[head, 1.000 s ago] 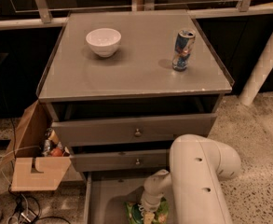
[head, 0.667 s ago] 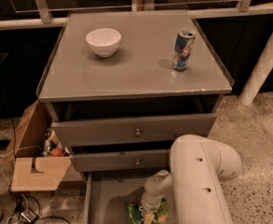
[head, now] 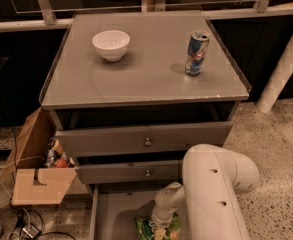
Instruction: Pick green rice chip bag from bottom drawer and place on counter
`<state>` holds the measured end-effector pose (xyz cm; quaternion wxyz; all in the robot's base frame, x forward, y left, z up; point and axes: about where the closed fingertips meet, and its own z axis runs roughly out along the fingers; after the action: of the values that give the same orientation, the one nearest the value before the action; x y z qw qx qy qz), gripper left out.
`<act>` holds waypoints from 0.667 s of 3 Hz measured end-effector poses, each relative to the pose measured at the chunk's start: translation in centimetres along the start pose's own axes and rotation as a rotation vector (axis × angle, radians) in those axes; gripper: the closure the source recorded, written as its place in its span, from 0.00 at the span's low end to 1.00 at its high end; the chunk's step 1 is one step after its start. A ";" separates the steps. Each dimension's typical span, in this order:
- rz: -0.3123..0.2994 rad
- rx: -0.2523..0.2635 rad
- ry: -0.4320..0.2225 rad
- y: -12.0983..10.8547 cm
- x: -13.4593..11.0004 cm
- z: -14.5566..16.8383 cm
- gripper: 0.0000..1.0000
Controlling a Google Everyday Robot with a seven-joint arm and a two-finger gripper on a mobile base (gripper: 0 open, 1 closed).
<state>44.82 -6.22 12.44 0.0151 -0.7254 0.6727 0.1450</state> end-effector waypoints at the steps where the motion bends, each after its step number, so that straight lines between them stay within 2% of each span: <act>1: -0.006 0.009 -0.011 0.4 -0.4 -2.7 1.00; 2: 0.005 0.012 -0.007 1.4 -0.7 -7.3 1.00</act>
Offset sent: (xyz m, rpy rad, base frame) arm 0.0058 -0.0217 0.1388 -0.0023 -0.0256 -0.0192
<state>44.79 -7.27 19.84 0.0215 -0.7232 0.6753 0.1433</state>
